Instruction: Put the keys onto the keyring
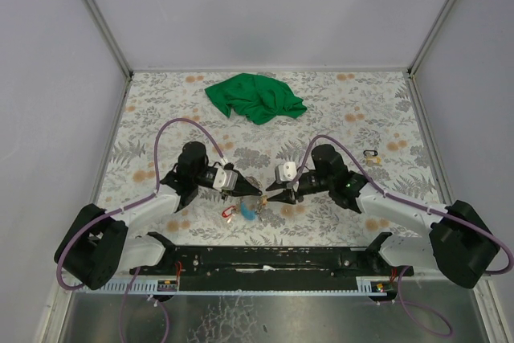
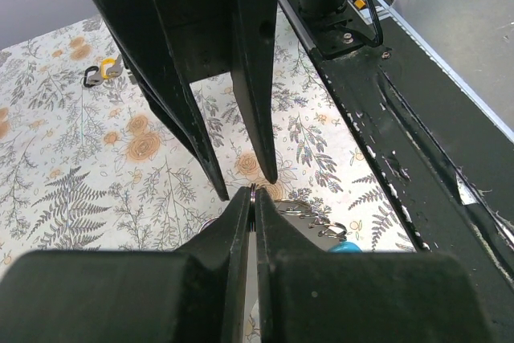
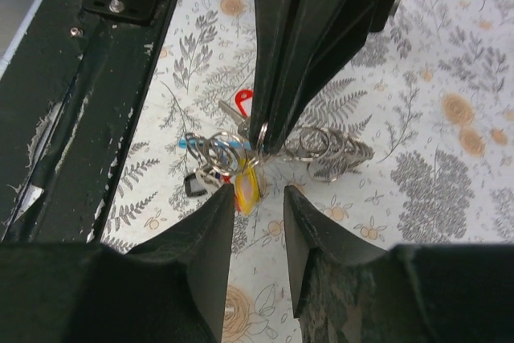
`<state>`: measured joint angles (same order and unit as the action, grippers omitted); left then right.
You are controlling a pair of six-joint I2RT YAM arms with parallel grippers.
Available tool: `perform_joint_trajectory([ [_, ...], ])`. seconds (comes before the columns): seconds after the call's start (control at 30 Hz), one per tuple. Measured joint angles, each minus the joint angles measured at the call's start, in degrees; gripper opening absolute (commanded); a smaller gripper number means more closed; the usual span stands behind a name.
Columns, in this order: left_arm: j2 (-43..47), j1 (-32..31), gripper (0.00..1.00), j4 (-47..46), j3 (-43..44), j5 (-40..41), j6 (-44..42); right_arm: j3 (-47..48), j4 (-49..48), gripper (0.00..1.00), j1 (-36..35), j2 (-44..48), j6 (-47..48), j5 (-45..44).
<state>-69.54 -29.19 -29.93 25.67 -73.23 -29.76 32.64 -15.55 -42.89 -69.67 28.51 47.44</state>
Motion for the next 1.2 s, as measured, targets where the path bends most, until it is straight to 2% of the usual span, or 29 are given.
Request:
perform_joint_trajectory([
  [0.37, 0.0, 0.0, 0.00, 0.1, 0.0, 0.2, -0.1, 0.0, -6.1, 0.31, 0.0, 0.2, -4.7, 4.6],
  [0.87, 0.5, 0.0, 0.00, -1.1, 0.0, 1.2, 0.8, -0.1, -6.7, 0.28, 0.0, -1.0, -9.4, 2.7],
  [1.1, 0.5, -0.1, 0.00, -1.3, 0.0, 1.5, 1.4, -0.5, -7.7, 0.22, 0.0, -1.7, -11.2, 1.7],
  [1.2, 0.5, -0.1, 0.00, -1.3, 0.0, 1.6, 1.5, -0.6, -8.0, 0.15, 0.0, -1.8, -11.6, 1.5],
])
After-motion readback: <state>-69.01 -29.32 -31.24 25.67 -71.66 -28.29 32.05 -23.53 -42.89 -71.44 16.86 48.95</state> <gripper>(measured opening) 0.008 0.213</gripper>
